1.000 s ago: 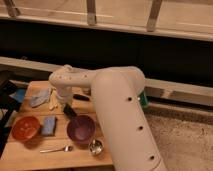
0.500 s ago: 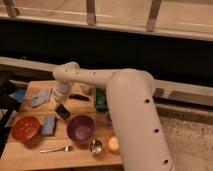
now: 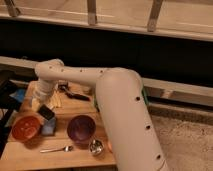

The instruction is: Place eraser in red bowl

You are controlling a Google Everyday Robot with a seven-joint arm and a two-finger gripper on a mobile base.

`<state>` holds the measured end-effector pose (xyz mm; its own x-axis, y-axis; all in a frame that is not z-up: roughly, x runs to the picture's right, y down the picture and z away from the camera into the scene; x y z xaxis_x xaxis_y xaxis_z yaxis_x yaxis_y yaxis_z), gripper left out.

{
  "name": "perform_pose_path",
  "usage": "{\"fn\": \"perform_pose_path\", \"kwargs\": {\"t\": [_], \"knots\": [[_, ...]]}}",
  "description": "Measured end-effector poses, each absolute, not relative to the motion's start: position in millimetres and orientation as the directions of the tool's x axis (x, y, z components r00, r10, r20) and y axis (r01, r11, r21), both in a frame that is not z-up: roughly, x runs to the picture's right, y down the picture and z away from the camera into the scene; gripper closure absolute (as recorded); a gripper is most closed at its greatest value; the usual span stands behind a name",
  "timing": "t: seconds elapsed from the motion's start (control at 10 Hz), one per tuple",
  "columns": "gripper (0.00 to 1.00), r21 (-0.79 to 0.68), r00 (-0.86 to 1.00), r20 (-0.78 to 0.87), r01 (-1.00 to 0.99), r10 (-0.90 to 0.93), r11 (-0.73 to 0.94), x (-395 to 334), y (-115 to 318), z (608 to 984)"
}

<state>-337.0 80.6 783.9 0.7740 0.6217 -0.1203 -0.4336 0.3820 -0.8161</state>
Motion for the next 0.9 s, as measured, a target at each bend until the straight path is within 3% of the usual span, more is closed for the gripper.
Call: {"fn": "perform_pose_path", "kwargs": {"t": [0.4,0.9], "knots": [[1.00,-0.829,0.781,-0.099,-0.408,0.617,0.383,-342.3,83.1,784.4],[0.99,-0.852,0.813,0.009,-0.298,0.582,0.430,-385.8,91.2,757.8]]}}
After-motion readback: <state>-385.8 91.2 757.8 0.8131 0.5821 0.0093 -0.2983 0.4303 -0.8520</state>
